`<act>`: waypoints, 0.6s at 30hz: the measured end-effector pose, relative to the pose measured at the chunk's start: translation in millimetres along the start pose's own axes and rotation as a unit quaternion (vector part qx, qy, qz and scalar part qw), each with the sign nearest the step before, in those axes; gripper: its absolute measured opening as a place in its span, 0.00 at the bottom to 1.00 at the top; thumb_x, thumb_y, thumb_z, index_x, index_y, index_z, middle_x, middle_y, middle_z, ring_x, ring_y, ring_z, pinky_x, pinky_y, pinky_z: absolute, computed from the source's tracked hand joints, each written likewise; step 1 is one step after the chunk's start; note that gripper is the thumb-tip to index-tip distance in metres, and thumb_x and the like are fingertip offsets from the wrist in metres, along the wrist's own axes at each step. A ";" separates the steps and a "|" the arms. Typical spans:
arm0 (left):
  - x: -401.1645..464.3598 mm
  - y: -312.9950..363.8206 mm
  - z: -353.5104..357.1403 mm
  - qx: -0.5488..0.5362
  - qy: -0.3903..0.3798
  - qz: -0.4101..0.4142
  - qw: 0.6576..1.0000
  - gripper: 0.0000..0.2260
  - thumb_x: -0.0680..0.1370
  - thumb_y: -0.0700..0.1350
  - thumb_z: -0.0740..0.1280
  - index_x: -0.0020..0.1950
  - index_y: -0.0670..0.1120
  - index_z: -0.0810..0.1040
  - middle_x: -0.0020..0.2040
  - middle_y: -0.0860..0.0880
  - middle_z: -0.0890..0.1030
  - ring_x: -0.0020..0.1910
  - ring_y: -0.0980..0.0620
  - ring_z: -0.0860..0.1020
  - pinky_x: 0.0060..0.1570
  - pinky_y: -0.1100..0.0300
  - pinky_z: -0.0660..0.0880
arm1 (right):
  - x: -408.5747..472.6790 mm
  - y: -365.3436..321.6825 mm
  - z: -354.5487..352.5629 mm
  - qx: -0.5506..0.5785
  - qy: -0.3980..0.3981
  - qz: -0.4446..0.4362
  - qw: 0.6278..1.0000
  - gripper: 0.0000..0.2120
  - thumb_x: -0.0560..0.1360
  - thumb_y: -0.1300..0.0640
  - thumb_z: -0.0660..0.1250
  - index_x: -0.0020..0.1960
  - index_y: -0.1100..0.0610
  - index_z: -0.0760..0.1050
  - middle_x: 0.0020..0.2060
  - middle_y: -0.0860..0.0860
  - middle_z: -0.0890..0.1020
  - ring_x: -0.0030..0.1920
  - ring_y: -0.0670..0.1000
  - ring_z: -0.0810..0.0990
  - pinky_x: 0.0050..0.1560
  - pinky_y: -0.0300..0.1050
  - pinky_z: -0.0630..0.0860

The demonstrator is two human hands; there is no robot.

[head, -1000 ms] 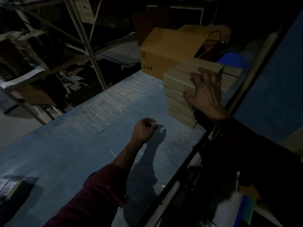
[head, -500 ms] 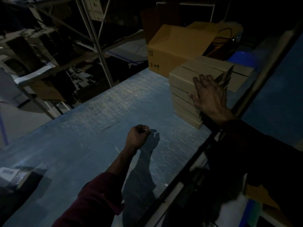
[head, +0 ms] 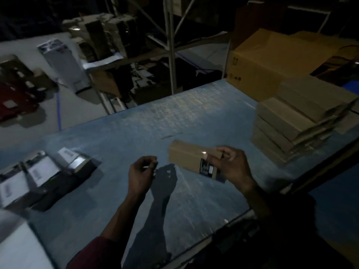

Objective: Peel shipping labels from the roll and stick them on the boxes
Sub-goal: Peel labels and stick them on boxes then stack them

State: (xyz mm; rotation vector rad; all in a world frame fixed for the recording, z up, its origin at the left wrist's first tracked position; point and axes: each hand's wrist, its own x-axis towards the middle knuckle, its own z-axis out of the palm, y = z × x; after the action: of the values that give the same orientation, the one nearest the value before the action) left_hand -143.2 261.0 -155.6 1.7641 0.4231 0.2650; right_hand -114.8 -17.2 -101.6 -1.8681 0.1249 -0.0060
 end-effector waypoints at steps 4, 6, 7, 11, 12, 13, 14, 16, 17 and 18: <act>-27.8 -25.3 -69.1 -0.008 0.052 -0.041 0.998 0.03 0.83 0.46 0.71 0.52 0.50 0.85 0.46 0.46 0.87 0.44 0.48 0.85 0.41 0.45 0.82 | -15.2 9.4 67.4 0.017 -0.121 0.066 0.990 0.10 0.72 0.52 0.80 0.47 0.58 0.86 0.38 0.49 0.87 0.35 0.44 0.83 0.32 0.35 0.75; -43.5 -38.5 -90.4 -0.025 0.039 -0.073 0.996 0.06 0.83 0.49 0.69 0.57 0.51 0.84 0.53 0.49 0.87 0.52 0.47 0.85 0.44 0.48 0.83 | -17.3 11.7 96.3 0.011 -0.175 0.085 0.981 0.10 0.75 0.52 0.77 0.46 0.60 0.86 0.36 0.51 0.85 0.30 0.42 0.80 0.29 0.32 0.71; -50.9 -44.6 -99.3 -0.041 0.026 -0.087 0.995 0.07 0.83 0.49 0.70 0.60 0.52 0.83 0.56 0.50 0.86 0.56 0.48 0.85 0.45 0.52 0.83 | -18.0 11.1 109.2 0.002 -0.205 0.090 0.975 0.12 0.77 0.51 0.76 0.46 0.61 0.86 0.35 0.52 0.85 0.29 0.43 0.80 0.28 0.33 0.71; -73.4 -71.5 -133.2 -0.047 -0.053 -0.071 0.995 0.31 0.71 0.50 0.82 0.72 0.57 0.76 0.67 0.55 0.81 0.63 0.55 0.82 0.53 0.55 0.83 | -18.6 7.3 154.2 -0.064 -0.295 0.098 0.948 0.18 0.79 0.45 0.72 0.45 0.61 0.86 0.37 0.53 0.85 0.35 0.51 0.81 0.36 0.43 0.72; -75.9 -79.2 -141.7 -0.012 -0.061 -0.063 0.996 0.38 0.67 0.47 0.85 0.74 0.59 0.74 0.68 0.57 0.79 0.63 0.57 0.81 0.53 0.54 0.83 | -18.0 7.8 163.9 -0.078 -0.304 0.094 0.945 0.19 0.78 0.41 0.71 0.46 0.58 0.86 0.39 0.51 0.86 0.38 0.51 0.83 0.41 0.46 0.75; -77.3 -86.7 -149.7 0.024 -0.061 -0.054 0.996 0.42 0.65 0.44 0.86 0.75 0.59 0.73 0.69 0.57 0.78 0.63 0.57 0.80 0.52 0.53 0.84 | -16.4 11.4 173.0 -0.098 -0.314 0.090 0.940 0.21 0.75 0.36 0.71 0.46 0.54 0.87 0.42 0.49 0.87 0.42 0.51 0.85 0.46 0.48 0.78; -78.7 -91.8 -157.0 0.062 -0.059 -0.046 0.995 0.45 0.64 0.43 0.87 0.76 0.59 0.72 0.69 0.57 0.77 0.61 0.57 0.81 0.51 0.52 0.84 | -14.5 16.9 180.8 -0.121 -0.326 0.084 0.934 0.25 0.72 0.29 0.69 0.46 0.51 0.87 0.44 0.48 0.88 0.46 0.53 0.87 0.51 0.49 0.79; -80.4 -97.1 -168.1 0.118 -0.049 -0.031 0.991 0.43 0.62 0.47 0.86 0.74 0.61 0.74 0.67 0.56 0.77 0.56 0.54 0.82 0.49 0.49 0.84 | -9.8 28.9 194.0 -0.151 -0.352 0.076 0.921 0.34 0.67 0.21 0.66 0.41 0.53 0.85 0.41 0.49 0.88 0.47 0.58 0.87 0.50 0.48 0.78; -81.1 -99.5 -172.2 0.139 -0.042 -0.025 0.989 0.40 0.61 0.51 0.85 0.72 0.62 0.76 0.65 0.56 0.78 0.54 0.53 0.83 0.49 0.47 0.84 | -9.4 30.4 199.7 -0.165 -0.354 0.069 0.918 0.36 0.67 0.20 0.65 0.39 0.55 0.83 0.38 0.50 0.88 0.45 0.59 0.87 0.48 0.48 0.78; -83.1 -99.1 -175.0 0.151 -0.037 -0.027 0.987 0.38 0.60 0.55 0.84 0.68 0.63 0.78 0.63 0.56 0.80 0.51 0.54 0.83 0.49 0.48 0.84 | -12.2 25.4 203.5 -0.178 -0.350 0.059 0.918 0.36 0.68 0.21 0.64 0.38 0.57 0.83 0.37 0.51 0.87 0.42 0.58 0.87 0.47 0.49 0.79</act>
State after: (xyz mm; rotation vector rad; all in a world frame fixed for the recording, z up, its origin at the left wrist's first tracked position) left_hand -302.1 400.5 -207.0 2.0488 0.4751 0.0983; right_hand -115.2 170.3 -185.6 -2.1079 -0.2775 0.8100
